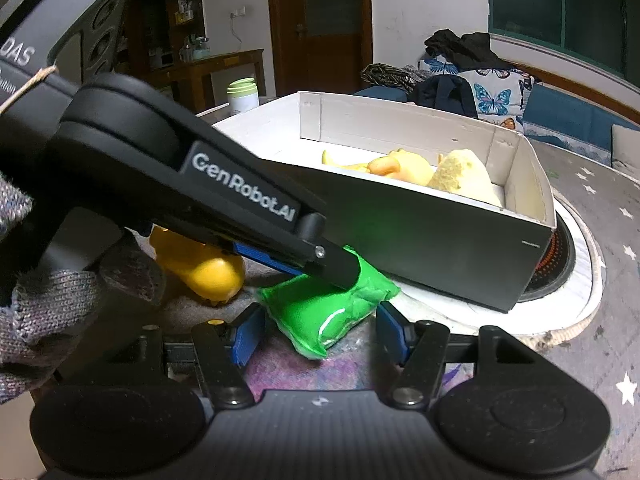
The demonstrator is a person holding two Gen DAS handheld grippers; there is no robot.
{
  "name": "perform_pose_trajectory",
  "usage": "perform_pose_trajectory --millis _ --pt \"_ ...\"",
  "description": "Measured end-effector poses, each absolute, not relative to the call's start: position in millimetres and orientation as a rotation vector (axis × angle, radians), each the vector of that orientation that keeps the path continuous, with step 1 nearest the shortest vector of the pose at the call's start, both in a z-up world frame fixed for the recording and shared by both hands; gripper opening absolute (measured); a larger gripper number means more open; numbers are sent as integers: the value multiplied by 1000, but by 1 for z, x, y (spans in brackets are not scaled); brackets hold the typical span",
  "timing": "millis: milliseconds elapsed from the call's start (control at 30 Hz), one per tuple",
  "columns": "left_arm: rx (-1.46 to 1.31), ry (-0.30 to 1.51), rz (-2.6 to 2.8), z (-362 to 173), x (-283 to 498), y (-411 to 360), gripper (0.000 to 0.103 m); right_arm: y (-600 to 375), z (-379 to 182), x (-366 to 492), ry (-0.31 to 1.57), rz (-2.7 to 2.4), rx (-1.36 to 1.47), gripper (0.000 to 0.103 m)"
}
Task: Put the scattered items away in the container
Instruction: 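Lift the green packet into the box and release it with the left tool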
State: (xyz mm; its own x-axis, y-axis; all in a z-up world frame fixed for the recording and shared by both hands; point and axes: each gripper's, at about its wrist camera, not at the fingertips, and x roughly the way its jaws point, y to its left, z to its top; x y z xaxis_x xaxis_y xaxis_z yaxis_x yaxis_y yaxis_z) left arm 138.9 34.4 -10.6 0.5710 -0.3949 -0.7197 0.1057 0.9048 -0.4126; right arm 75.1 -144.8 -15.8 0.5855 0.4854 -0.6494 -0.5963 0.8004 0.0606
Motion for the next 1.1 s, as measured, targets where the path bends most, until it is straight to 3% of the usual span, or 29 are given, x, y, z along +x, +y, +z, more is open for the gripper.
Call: perform_pose_trajectory --millis 467,1100 --pt "-395 906 -306 -4 128 39 29 -152 -7 67 681 640 -135 56" --pt "-336 735 -348 59 151 23 29 -162 46 84 513 601 -155 56"
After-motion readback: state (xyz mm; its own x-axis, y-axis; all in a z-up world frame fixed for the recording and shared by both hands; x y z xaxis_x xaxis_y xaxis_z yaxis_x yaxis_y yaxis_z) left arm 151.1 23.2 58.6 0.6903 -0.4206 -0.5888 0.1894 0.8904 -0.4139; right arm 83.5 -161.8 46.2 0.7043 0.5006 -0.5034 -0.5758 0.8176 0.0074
